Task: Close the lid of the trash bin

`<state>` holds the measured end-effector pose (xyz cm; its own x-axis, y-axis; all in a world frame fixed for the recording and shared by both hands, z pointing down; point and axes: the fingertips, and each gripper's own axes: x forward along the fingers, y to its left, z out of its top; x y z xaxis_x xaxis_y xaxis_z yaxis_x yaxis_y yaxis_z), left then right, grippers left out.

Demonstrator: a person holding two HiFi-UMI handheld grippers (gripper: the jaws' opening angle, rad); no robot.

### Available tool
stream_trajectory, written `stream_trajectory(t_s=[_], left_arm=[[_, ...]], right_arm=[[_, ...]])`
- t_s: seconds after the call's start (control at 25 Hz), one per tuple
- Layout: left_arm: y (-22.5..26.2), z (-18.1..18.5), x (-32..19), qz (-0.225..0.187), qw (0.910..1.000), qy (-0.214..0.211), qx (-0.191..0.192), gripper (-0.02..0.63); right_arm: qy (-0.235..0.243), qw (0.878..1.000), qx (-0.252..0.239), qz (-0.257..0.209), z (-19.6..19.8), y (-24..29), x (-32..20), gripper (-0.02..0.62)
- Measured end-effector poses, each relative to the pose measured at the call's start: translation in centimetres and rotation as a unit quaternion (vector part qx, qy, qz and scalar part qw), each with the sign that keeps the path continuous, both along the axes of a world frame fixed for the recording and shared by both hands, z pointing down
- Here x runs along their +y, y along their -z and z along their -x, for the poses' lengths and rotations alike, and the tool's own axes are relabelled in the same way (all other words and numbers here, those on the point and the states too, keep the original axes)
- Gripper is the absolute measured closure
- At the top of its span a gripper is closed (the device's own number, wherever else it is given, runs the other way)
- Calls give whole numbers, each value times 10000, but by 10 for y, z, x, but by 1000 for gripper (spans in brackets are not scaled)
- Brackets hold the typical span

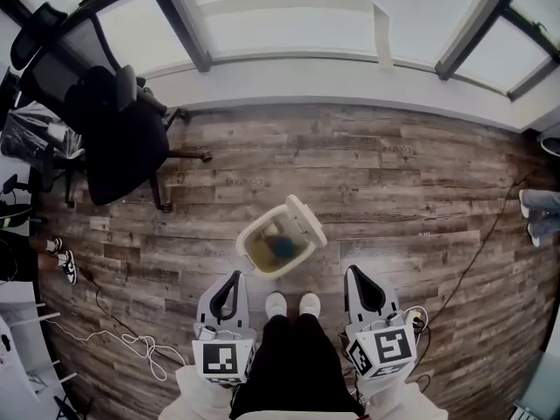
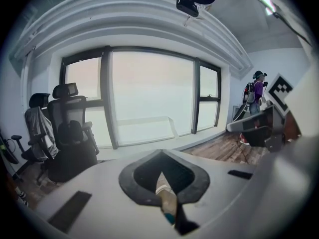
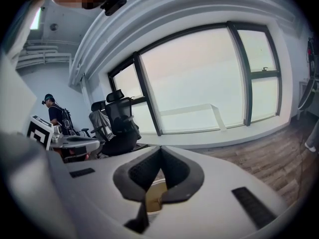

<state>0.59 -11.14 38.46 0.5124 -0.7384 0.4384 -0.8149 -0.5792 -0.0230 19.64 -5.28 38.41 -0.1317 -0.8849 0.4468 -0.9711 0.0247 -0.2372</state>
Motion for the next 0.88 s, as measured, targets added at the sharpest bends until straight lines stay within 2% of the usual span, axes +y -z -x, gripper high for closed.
stream_trajectory(t_s=[0.48,0.76,0.88], left_arm=[[-104,3,-18,491,9987,-93,-116,601],[-166,10,-33,524,9985,-64,-122,601],[-178,10,-37,575,9983,-66,-112,601]], right_arm=[[-19,9996,6,284,2,-87,-26,572],[133,9987,305,384,4,-149,-45,572],[157,9985,343,399,-1,-170,-56,572]])
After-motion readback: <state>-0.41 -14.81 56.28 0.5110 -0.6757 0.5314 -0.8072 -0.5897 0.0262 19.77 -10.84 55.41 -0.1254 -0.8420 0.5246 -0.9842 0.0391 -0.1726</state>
